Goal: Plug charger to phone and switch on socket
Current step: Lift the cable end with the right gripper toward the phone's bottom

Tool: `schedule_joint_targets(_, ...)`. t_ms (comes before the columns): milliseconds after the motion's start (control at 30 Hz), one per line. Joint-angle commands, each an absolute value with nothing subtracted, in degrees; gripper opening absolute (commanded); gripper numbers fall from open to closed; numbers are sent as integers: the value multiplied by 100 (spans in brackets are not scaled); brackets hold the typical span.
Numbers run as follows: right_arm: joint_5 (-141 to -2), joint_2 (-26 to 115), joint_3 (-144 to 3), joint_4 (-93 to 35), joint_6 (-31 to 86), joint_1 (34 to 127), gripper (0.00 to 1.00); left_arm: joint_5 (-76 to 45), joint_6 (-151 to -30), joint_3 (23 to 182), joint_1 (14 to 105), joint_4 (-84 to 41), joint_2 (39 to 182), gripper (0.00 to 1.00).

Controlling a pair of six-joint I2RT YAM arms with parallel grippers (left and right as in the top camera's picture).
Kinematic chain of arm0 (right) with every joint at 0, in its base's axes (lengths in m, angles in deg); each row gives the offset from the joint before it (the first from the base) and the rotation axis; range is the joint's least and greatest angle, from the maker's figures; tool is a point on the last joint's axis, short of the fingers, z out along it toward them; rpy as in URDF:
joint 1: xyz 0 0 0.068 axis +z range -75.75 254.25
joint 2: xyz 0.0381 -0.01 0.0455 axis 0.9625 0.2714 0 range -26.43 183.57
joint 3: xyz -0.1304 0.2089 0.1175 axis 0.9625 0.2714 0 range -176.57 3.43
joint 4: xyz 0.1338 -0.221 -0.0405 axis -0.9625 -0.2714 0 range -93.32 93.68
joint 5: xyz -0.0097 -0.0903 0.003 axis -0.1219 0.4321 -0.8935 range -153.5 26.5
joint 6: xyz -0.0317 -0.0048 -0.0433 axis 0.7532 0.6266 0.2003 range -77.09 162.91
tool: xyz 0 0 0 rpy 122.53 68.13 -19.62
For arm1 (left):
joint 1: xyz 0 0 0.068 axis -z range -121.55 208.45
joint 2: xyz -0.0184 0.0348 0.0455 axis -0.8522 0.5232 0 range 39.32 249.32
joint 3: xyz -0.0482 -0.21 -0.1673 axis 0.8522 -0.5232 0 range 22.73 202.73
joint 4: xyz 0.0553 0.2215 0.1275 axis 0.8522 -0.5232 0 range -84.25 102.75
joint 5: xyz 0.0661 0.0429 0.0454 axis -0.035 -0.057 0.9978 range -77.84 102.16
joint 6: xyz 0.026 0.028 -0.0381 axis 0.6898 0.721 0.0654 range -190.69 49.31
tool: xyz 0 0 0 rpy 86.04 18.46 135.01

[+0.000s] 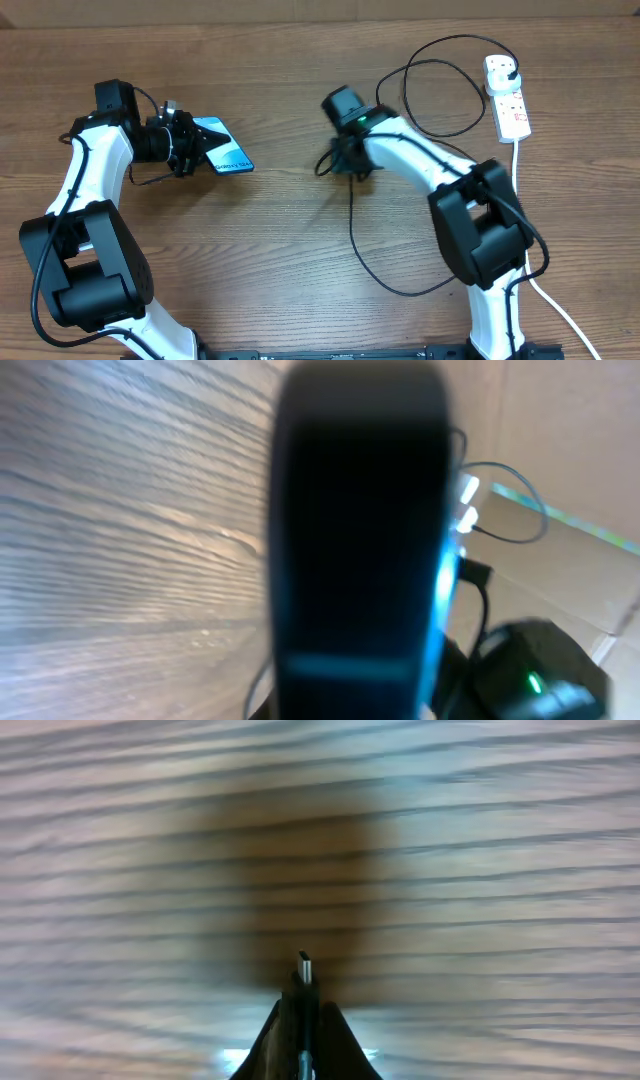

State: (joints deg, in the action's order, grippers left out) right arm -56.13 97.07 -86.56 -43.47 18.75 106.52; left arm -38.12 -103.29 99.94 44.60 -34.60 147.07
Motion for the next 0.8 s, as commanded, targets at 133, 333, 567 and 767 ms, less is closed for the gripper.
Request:
schedule_joint_targets(133,-5377,10138,-8654,-4264,1717,10954,4,-3629,-9573,10009,4478,-3456,14591,4)
schedule_joint_targets(333,-5857,10164,-8654,-4330,1715,10950,8,-3629,-9577,10009,4478,-3458,14591,4)
schedule_joint_targets(567,-6238,10164,-8654,-4546,1411,10912,16,-3629,-9575,10009,4478,-3458,14591,4)
schedule_joint_targets(767,-6351,10164,-8654,-4640,1263,10827,10,-3629,-9577,10009,4478,-3458,14591,4)
